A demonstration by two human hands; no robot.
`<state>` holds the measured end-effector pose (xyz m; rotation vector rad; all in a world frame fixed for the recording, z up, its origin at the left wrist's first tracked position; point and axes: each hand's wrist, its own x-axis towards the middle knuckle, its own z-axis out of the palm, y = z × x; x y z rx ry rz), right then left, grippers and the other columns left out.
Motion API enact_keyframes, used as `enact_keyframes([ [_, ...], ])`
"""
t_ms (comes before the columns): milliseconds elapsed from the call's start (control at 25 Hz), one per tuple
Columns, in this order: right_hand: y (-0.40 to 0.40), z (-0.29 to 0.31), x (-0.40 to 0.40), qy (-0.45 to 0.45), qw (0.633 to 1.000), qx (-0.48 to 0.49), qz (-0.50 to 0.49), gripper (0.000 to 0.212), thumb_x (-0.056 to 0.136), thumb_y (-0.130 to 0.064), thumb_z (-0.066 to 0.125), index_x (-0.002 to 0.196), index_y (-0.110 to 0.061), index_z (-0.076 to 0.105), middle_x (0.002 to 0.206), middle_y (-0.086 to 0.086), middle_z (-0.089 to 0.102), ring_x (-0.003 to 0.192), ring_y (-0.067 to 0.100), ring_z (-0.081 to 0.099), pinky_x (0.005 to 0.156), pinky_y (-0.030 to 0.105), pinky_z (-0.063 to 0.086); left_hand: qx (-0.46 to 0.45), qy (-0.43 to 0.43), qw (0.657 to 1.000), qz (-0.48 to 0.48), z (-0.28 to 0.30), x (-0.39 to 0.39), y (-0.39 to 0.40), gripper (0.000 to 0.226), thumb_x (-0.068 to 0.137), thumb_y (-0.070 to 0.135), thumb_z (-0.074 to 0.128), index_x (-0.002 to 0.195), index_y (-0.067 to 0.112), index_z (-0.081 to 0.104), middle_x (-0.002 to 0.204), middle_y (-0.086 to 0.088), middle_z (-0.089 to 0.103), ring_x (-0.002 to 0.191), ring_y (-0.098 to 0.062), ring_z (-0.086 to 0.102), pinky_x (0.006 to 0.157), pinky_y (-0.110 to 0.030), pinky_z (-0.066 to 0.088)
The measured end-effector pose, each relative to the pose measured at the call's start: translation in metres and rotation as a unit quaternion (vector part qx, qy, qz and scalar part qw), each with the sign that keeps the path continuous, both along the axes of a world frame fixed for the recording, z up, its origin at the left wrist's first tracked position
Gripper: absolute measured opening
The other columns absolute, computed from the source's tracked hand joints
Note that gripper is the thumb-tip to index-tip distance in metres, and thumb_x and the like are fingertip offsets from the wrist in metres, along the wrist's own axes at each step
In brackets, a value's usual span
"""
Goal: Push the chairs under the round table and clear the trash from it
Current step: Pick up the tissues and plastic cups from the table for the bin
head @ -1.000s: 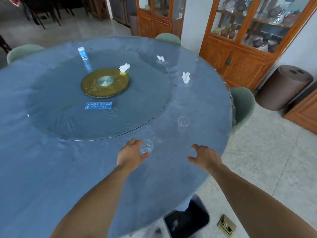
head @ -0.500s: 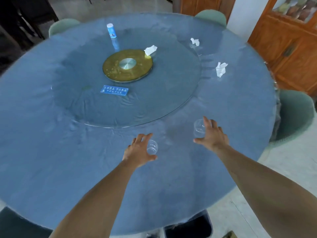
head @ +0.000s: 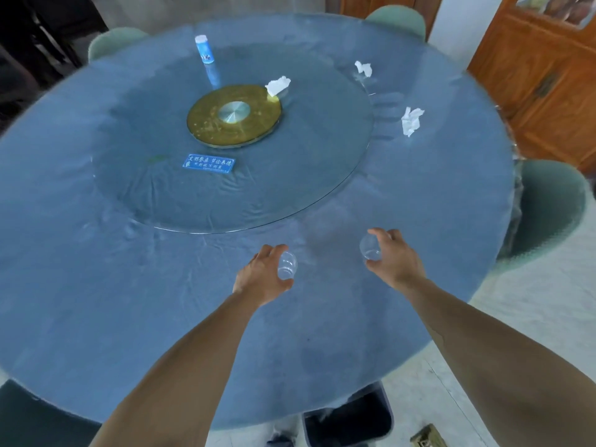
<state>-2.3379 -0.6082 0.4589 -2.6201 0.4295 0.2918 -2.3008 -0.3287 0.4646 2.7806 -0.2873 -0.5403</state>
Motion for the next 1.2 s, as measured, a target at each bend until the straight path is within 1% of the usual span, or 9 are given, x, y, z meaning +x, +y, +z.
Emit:
enact_keyframes([
  [200,0.005,0.024,-0.063,0.017,0.998,0.007,-0.064,0.065,0.082,-0.025,0.066,0.141,-0.035,0.041,0.135,-0.001,0.041,0.105,0.034,0.063,0.086,0.037,0.050,-0.035,0.014,0.997,-0.063,0.020,-0.009,-0.025,0.067,0.081,0.045,0.066,0.140,0.040,0.034,0.135,0.011,0.042,0.111,-0.022,0.060,0.085,-0.037,0.051],
  [360,0.007,0.041,-0.136,0.024,0.992,-0.003,-0.125,0.066,0.080,-0.025,0.066,0.140,-0.035,0.041,0.134,-0.004,0.043,0.102,0.027,0.064,0.081,0.033,0.052,-0.072,0.040,0.984,-0.160,0.025,-0.030,-0.053,0.065,0.078,0.048,0.067,0.135,0.041,0.037,0.133,0.011,0.042,0.116,-0.020,0.057,0.091,-0.036,0.049],
  [480,0.007,0.051,-0.198,0.026,0.980,-0.010,-0.197,0.069,0.078,-0.030,0.070,0.140,-0.036,0.040,0.134,-0.004,0.046,0.104,0.025,0.063,0.082,0.034,0.053,-0.090,0.031,0.965,-0.245,0.031,-0.058,-0.084,0.070,0.078,0.045,0.071,0.140,0.036,0.039,0.133,0.009,0.044,0.118,-0.017,0.055,0.092,-0.032,0.046],
  [640,-0.002,0.057,-0.281,0.027,0.961,-0.029,-0.274,0.074,0.078,-0.046,0.074,0.143,-0.037,0.039,0.137,-0.003,0.047,0.104,0.020,0.062,0.082,0.034,0.054,-0.119,0.049,0.930,-0.345,0.033,-0.108,-0.131,0.073,0.076,0.046,0.072,0.141,0.033,0.039,0.135,0.007,0.045,0.116,-0.018,0.055,0.093,-0.033,0.047],
  [720,-0.010,0.058,-0.316,0.026,0.954,-0.038,-0.298,0.074,0.078,-0.048,0.073,0.143,-0.037,0.039,0.137,-0.002,0.048,0.104,0.019,0.062,0.081,0.034,0.054,-0.129,0.057,0.915,-0.378,0.032,-0.135,-0.151,0.073,0.078,0.045,0.071,0.141,0.032,0.039,0.135,0.007,0.045,0.116,-0.016,0.055,0.092,-0.033,0.047],
  [880,-0.036,0.055,-0.379,0.027,0.942,-0.042,-0.331,0.074,0.079,-0.045,0.074,0.144,-0.036,0.039,0.138,-0.002,0.048,0.106,0.020,0.062,0.080,0.034,0.054,-0.165,0.077,0.903,-0.389,0.029,-0.182,-0.195,0.071,0.075,0.045,0.074,0.138,0.032,0.043,0.127,0.007,0.050,0.113,-0.013,0.055,0.093,-0.034,0.048],
  [1080,-0.096,0.047,-0.450,0.019,0.940,-0.033,-0.340,0.073,0.078,-0.042,0.074,0.143,-0.037,0.040,0.136,-0.005,0.050,0.108,0.018,0.062,0.078,0.033,0.053,-0.162,0.082,0.905,-0.385,0.024,-0.244,-0.262,0.070,0.077,0.044,0.074,0.138,0.035,0.042,0.128,0.010,0.048,0.110,-0.011,0.056,0.087,-0.034,0.049],
  [1160,-0.126,0.046,-0.477,0.015,0.940,-0.022,-0.341,0.073,0.077,-0.041,0.074,0.142,-0.037,0.040,0.135,-0.006,0.051,0.105,0.016,0.062,0.074,0.031,0.052,-0.155,0.084,0.908,-0.380,0.023,-0.270,-0.291,0.069,0.078,0.044,0.074,0.138,0.034,0.041,0.128,0.010,0.047,0.109,-0.011,0.056,0.083,-0.032,0.049],
  [1200,-0.142,0.047,-0.490,0.010,0.939,-0.019,-0.342,0.074,0.077,-0.041,0.075,0.142,-0.037,0.041,0.134,-0.007,0.051,0.103,0.015,0.063,0.072,0.029,0.050,-0.152,0.085,0.909,-0.378,0.023,-0.283,-0.305,0.070,0.079,0.044,0.074,0.139,0.034,0.040,0.127,0.009,0.047,0.109,-0.012,0.056,0.085,-0.033,0.050],
])
